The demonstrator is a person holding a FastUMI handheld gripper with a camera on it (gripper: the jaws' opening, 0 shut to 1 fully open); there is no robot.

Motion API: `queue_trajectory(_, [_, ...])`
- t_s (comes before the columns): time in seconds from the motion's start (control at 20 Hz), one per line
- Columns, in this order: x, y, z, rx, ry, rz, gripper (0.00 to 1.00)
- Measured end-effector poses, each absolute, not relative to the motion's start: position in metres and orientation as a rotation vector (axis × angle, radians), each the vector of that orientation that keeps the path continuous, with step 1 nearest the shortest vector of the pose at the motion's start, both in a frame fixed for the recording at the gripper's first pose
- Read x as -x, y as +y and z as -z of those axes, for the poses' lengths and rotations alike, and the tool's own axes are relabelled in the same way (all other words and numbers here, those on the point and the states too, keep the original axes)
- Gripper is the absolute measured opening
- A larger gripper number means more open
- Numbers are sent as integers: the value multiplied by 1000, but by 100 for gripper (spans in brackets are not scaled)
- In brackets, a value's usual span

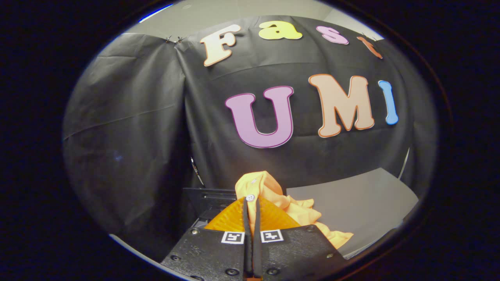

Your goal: Put the clothes into the washing machine and then close the washing machine lid.

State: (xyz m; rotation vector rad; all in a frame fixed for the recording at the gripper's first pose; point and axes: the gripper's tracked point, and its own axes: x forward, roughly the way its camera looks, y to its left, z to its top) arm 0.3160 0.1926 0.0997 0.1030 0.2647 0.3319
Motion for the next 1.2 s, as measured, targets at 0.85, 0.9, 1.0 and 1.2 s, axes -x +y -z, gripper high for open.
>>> queue_trajectory(0.85, [-324,315,-109,-154,62,-500,1])
queue_trajectory(0.9, [-324,319,-103,-143,66,-501,1])
queue_trajectory(1.0, [-328,323,-86,-127,73,-490,1])
queue_trajectory(1.2, [-335,335,-41,-153,99,-474,1])
